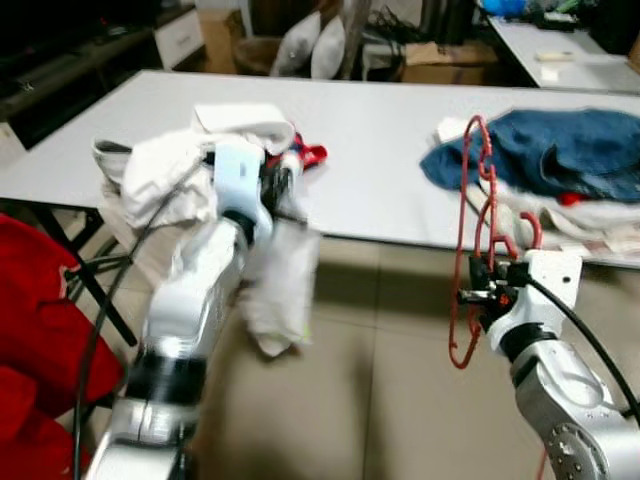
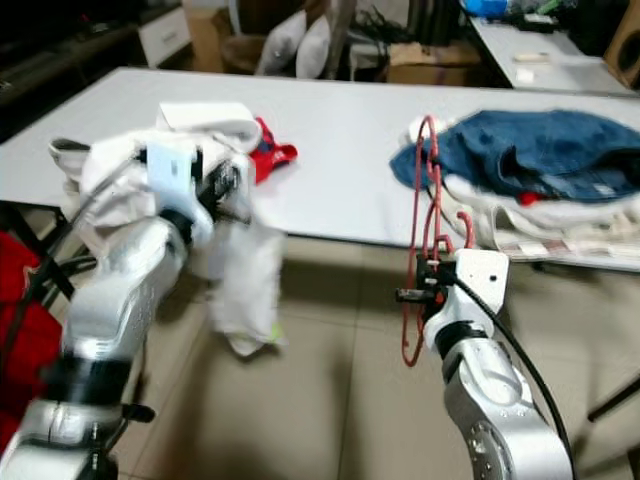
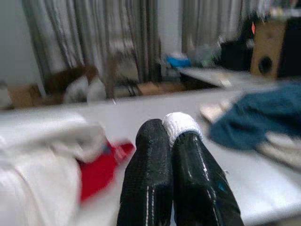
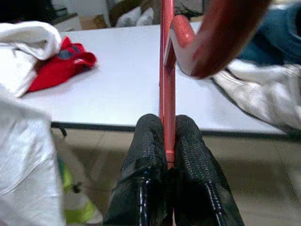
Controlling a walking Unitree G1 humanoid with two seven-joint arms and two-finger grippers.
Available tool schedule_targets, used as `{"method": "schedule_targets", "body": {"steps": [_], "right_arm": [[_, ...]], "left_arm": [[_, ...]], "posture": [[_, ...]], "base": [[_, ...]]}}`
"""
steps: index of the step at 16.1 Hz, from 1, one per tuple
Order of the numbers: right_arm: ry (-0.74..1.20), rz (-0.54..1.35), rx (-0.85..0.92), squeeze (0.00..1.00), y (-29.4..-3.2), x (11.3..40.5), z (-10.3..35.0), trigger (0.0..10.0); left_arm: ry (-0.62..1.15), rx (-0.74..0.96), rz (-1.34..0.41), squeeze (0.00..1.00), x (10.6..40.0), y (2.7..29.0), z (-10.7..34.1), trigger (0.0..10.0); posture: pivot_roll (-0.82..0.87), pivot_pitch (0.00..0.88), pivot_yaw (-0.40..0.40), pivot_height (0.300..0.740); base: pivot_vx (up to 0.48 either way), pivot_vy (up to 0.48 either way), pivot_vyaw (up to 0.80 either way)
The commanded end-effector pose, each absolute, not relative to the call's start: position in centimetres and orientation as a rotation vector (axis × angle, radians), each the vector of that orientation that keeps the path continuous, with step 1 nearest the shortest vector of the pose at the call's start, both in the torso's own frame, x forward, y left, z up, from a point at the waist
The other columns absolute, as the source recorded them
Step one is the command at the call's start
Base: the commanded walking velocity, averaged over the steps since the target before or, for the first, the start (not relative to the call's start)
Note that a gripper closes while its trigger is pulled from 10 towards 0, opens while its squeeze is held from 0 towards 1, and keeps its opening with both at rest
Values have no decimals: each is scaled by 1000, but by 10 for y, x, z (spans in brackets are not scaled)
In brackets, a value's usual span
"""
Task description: Hang hanger
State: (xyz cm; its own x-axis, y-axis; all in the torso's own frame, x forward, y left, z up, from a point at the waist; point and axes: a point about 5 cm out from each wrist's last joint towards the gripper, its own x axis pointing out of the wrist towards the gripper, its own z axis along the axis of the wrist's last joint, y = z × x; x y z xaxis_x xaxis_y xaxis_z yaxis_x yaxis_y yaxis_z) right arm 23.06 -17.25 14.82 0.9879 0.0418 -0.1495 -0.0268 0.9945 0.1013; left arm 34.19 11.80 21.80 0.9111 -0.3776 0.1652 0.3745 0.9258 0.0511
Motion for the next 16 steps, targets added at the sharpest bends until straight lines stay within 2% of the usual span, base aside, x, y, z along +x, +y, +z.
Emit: {"method": "schedule_targets", "body": {"steps": [1,14,16], "right_arm": [[118,67,108,0,-165,232,154,10000],[134,104,83,0,-164,228,152,10000],[162,107,85,0,-163,227,149,10000]], "left_arm": [[-181,27,-339,0,345,132,219,10000],[-172,0,-373,0,345,122,210,10000],[-171,-9,-378,0,344,121,209,10000]], "posture": [[7,0,42,740],[-5,0,39,740],[-6,0,35,740]], "base": [[368,0,0],[368,0,0],[366,0,-791]]}}
